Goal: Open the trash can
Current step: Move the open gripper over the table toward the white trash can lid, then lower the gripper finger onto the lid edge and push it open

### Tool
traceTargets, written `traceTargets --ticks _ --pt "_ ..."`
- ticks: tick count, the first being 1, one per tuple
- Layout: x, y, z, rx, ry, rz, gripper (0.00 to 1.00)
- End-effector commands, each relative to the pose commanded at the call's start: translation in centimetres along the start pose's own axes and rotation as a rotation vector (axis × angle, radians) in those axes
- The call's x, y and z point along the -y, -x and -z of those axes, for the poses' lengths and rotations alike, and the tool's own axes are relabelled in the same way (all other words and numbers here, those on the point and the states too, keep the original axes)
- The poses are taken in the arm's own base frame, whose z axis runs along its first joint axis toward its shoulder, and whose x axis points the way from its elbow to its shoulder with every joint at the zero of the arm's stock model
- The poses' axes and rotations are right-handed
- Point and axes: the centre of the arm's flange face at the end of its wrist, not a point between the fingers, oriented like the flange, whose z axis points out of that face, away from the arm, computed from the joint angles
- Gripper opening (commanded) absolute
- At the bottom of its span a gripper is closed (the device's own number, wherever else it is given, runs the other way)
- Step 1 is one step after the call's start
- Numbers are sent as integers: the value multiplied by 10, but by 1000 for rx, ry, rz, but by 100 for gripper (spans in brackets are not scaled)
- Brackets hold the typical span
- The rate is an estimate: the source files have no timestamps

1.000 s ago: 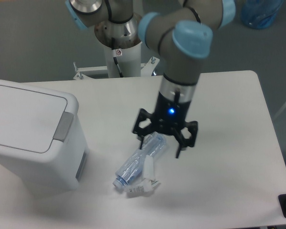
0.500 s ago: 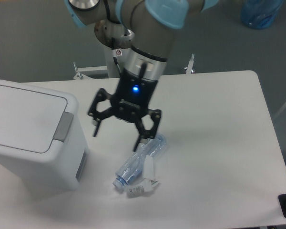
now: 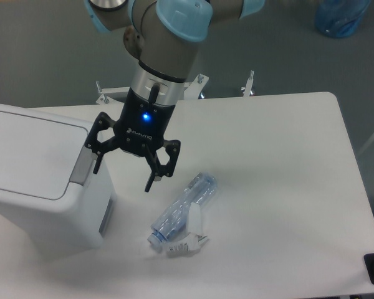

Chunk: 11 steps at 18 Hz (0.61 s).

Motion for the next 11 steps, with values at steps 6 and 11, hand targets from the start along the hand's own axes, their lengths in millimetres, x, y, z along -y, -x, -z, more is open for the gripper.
traceTargets --ticks 6,11 --pt "26 -22 -15 -14 163 -8 100" --pt "23 -31 -27 -10 233 -12 100"
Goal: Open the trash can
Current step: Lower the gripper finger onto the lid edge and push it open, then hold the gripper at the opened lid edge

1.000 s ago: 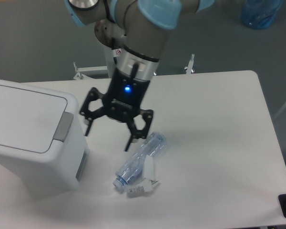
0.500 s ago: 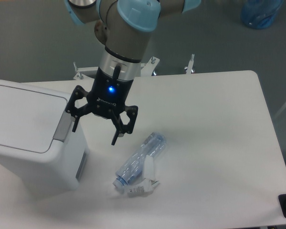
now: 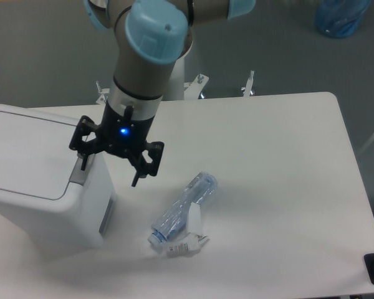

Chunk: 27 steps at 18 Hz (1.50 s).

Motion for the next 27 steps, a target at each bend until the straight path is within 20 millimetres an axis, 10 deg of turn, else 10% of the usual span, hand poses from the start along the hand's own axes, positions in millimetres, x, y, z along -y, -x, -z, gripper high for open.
traceTargets --ticks 21,27 --pt "1 1 2 46 19 -7 100" --pt "0 43 24 101 -51 28 100"
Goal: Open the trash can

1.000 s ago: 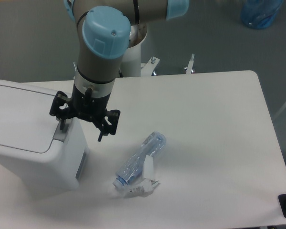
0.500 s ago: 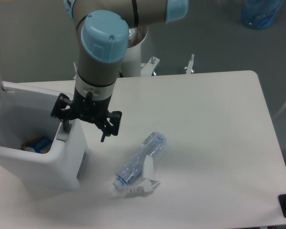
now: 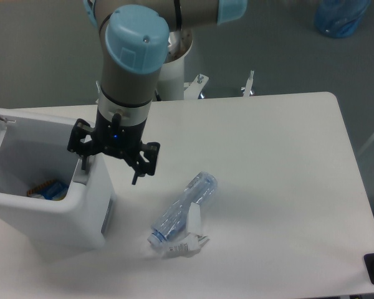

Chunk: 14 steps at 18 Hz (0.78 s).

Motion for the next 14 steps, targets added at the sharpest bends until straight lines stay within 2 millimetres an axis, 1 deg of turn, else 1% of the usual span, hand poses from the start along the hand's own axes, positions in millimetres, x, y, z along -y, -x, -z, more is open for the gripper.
traceTargets --ticks 2,4,6,7,10,11,12,14 --pt "-3 20 -3 12 2 -48 100" --pt "-13 54 0 52 22 -71 100" --pt "-20 80 6 81 27 -113 100" --pt "-22 94 5 92 30 -154 100" --pt "-24 127 -4 152 35 -258 100" --pt "-27 142 -7 173 46 -263 100" --pt "-30 155 -12 178 54 -265 100" --pt "-37 182 -29 166 79 -258 100"
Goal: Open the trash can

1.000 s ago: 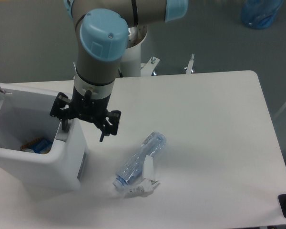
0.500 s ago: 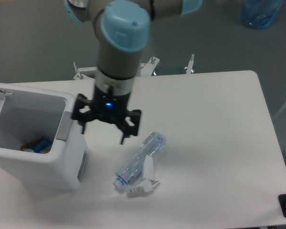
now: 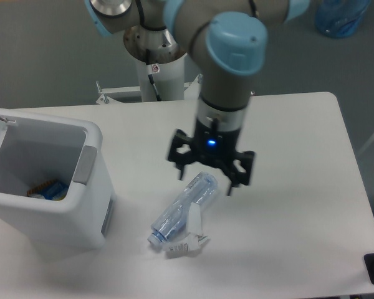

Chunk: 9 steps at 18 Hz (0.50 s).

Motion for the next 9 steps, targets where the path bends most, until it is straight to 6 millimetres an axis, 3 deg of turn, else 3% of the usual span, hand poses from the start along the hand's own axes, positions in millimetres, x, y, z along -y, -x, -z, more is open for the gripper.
traceTargets --ticks 4,9 --pt "-24 22 -30 9 96 -84 100" --pt "-31 22 -54 5 112 -123 100"
